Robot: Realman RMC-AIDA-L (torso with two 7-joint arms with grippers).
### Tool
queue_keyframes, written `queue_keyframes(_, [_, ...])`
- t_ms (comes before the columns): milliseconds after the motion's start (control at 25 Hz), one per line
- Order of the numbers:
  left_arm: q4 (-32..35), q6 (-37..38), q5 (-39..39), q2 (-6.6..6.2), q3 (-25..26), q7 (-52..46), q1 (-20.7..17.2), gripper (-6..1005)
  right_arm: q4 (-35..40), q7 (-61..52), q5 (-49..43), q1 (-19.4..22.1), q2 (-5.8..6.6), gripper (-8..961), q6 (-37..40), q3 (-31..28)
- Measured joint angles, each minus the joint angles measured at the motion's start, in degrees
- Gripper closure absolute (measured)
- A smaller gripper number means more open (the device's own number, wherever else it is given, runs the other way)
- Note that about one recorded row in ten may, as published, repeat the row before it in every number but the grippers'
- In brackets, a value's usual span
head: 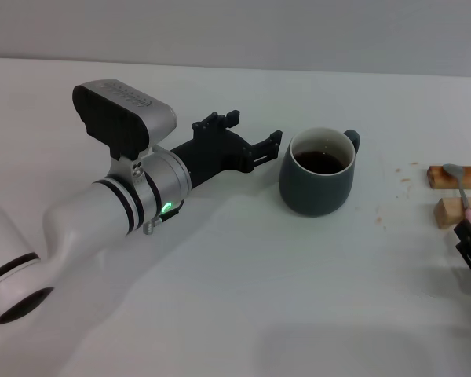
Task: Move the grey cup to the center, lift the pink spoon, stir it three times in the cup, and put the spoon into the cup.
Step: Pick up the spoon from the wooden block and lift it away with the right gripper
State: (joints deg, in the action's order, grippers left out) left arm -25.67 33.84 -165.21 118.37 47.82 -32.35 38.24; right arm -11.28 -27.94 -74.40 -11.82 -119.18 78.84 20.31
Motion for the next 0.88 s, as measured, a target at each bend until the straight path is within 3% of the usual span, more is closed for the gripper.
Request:
queue_keyframes(160, [0.1,0.0,0.0,0.01,0.0,0.0,0.1,158,0.3,0.0,-0.7,-0.1,-0.03,195,-0.7,0.0])
queue_keyframes(280, [0.1,0.0,0.0,0.01,0.0,0.0,0.1,158,0.3,0.0,-0.7,-0.2,-0.05,438,-1.3,-0.1])
queue_keyframes(480, [0.2,0.0,0.0,0.01,0.0,0.0,0.1,158,0.3,0.0,-0.7,-0.2,-0.08,574,-2.0,-0.7])
queue_keyframes(880, [0.6,0.0,0.0,0.01,0.8,0.0,0.1,158,0.3,0.0,-0.7,-0.9,-0.09,569,-2.2,-0.6])
